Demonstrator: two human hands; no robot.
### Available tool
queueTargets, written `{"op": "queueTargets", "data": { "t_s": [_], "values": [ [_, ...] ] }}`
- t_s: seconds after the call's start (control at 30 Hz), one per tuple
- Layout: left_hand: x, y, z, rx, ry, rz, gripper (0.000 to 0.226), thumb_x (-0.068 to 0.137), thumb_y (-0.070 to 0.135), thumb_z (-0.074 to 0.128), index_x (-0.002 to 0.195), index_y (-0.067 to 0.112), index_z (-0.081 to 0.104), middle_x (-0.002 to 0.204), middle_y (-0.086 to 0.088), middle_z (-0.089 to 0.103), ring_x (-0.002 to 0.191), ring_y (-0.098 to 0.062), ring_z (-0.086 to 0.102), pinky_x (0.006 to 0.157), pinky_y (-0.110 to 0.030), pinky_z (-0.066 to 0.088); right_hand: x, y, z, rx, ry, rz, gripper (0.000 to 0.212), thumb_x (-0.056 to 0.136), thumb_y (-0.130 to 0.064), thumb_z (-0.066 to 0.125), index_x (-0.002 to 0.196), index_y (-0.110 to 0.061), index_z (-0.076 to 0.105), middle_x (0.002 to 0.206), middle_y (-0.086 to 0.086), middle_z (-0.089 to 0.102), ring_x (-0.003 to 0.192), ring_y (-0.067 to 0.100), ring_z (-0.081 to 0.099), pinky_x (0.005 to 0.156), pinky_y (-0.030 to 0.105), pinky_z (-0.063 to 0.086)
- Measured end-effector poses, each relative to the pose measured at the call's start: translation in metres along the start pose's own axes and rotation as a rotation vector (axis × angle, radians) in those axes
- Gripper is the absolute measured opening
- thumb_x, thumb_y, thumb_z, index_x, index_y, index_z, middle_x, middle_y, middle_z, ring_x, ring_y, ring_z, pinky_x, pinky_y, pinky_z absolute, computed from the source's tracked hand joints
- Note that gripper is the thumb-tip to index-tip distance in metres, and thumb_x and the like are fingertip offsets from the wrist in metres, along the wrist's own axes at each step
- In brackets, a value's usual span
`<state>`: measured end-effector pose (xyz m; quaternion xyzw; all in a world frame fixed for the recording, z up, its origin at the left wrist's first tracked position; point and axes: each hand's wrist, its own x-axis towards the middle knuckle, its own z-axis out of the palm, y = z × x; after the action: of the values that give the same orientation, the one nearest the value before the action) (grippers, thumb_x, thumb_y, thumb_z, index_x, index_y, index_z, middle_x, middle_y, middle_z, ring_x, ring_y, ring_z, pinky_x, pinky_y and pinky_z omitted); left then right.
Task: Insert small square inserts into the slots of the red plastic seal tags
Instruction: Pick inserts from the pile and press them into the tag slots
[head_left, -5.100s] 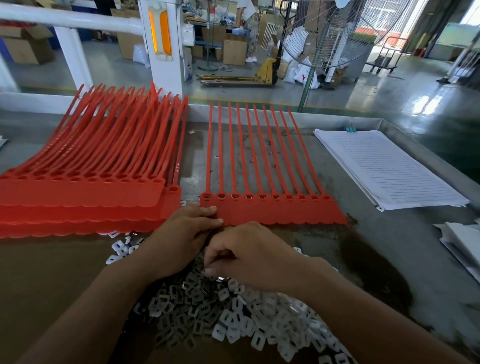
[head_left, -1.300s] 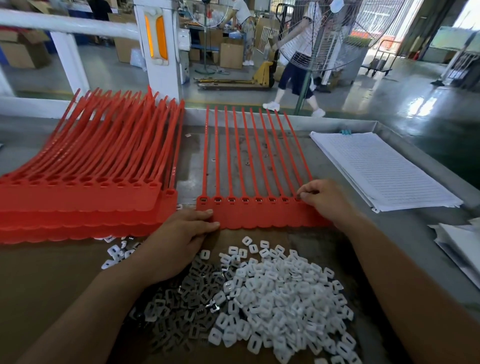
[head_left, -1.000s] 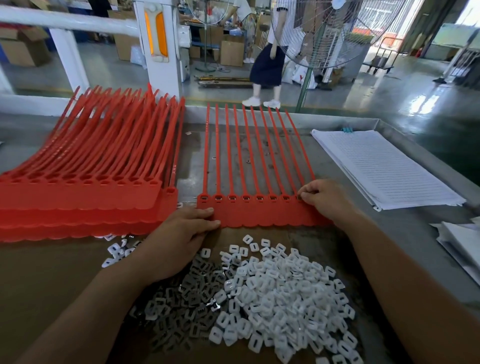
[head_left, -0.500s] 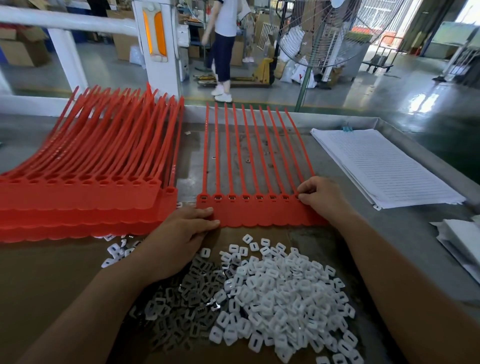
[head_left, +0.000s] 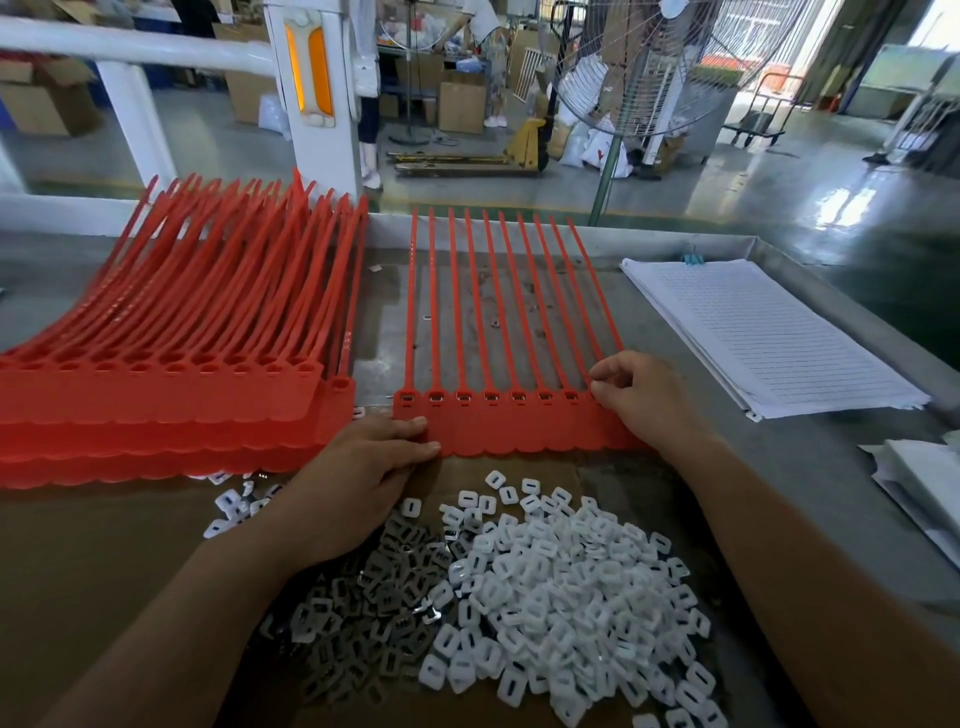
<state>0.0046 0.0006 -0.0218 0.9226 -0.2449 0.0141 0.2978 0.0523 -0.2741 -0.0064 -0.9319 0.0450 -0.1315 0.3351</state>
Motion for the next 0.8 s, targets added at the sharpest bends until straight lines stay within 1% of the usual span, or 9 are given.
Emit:
{"op": "queueTargets", "data": {
  "t_s": [0.1,0.17,0.2,0.27,0.33,0.43,0.53,0.6,0.8],
  "values": [
    [0.000,-0.002,0.001,-0.008,0.007,0.001,0.038,0.094,0.013,0.043,0.128,0.028,0.050,0.143,0.016,0.032,0.124,0.008,0.016,0.102,-0.010,0.006,-0.018,-0.023,-0.003,0.017,-0.069,-0.131,0.008,0.083,-0.013,0.064,0.089,-0.017,0.066,0.086,-0.008,0.060,0.080,0.006,0.055,0.080,0.023,0.045],
    [0.000,-0.003,0.002,-0.009,0.010,-0.001,0.037,0.094,0.014,0.043,0.127,0.029,0.050,0.142,0.017,0.033,0.127,0.005,0.017,0.104,-0.013,0.007,-0.035,-0.044,-0.006,0.029,-0.217,-0.198,0.008,0.083,-0.018,0.064,0.086,-0.026,0.065,0.083,-0.017,0.060,0.078,-0.002,0.057,0.072,0.010,0.042],
    [0.000,-0.003,0.002,-0.006,0.011,0.001,0.038,0.094,0.013,0.043,0.127,0.030,0.050,0.142,0.016,0.033,0.130,0.003,0.018,0.105,-0.014,0.007,-0.044,-0.055,-0.006,0.029,-0.300,-0.222,0.008,0.083,-0.021,0.064,0.087,-0.028,0.065,0.083,-0.019,0.060,0.078,-0.007,0.057,0.068,0.007,0.042],
    [0.001,-0.004,0.003,0.000,0.020,0.014,0.038,0.094,0.012,0.044,0.127,0.029,0.051,0.142,0.015,0.034,0.130,0.001,0.019,0.105,-0.014,0.008,-0.062,-0.074,-0.005,-0.011,-0.435,-0.309,0.010,0.084,-0.024,0.064,0.093,-0.026,0.066,0.083,-0.022,0.058,0.078,-0.010,0.055,0.067,0.007,0.042],
    [0.001,-0.005,0.004,-0.003,0.028,0.036,0.037,0.093,0.012,0.045,0.126,0.028,0.052,0.142,0.014,0.034,0.123,0.007,0.020,0.101,-0.006,0.006,-0.077,-0.089,0.000,-0.059,-0.535,-0.429,0.014,0.084,-0.024,0.063,0.098,-0.021,0.066,0.085,-0.019,0.057,0.076,-0.006,0.053,0.071,0.008,0.041],
    [0.000,-0.007,0.005,-0.009,0.030,0.060,0.036,0.093,0.012,0.046,0.125,0.026,0.053,0.141,0.012,0.036,0.119,0.010,0.019,0.092,0.005,0.003,-0.095,-0.102,0.012,-0.111,-0.645,-0.520,0.024,0.083,-0.029,0.064,0.105,-0.021,0.065,0.102,-0.009,0.061,0.087,0.002,0.052,0.070,0.014,0.038],
    [0.000,-0.008,0.006,0.008,0.039,0.075,0.035,0.093,0.013,0.047,0.125,0.025,0.054,0.141,0.011,0.037,0.119,0.009,0.019,0.088,0.010,0.000,-0.105,-0.106,0.023,-0.207,-0.685,-0.567,0.029,0.082,-0.031,0.065,0.108,-0.019,0.064,0.109,-0.002,0.057,0.100,0.012,0.049,0.077,0.025,0.039],
    [0.000,-0.007,0.006,0.007,0.043,0.078,0.035,0.093,0.012,0.046,0.125,0.024,0.054,0.141,0.010,0.037,0.120,0.008,0.019,0.088,0.010,0.000,-0.108,-0.105,0.027,-0.220,-0.685,-0.547,0.028,0.082,-0.030,0.065,0.107,-0.019,0.063,0.111,-0.001,0.054,0.103,0.014,0.048,0.082,0.031,0.042],
    [-0.001,-0.007,0.005,0.012,0.042,0.091,0.035,0.093,0.009,0.045,0.125,0.022,0.054,0.141,0.009,0.037,0.119,0.008,0.019,0.087,0.011,-0.001,-0.108,-0.104,0.028,-0.178,-0.665,-0.537,0.010,0.085,-0.019,0.060,0.095,-0.017,0.064,0.102,-0.002,0.059,0.092,0.010,0.048,0.071,0.021,0.032]
  ]
}}
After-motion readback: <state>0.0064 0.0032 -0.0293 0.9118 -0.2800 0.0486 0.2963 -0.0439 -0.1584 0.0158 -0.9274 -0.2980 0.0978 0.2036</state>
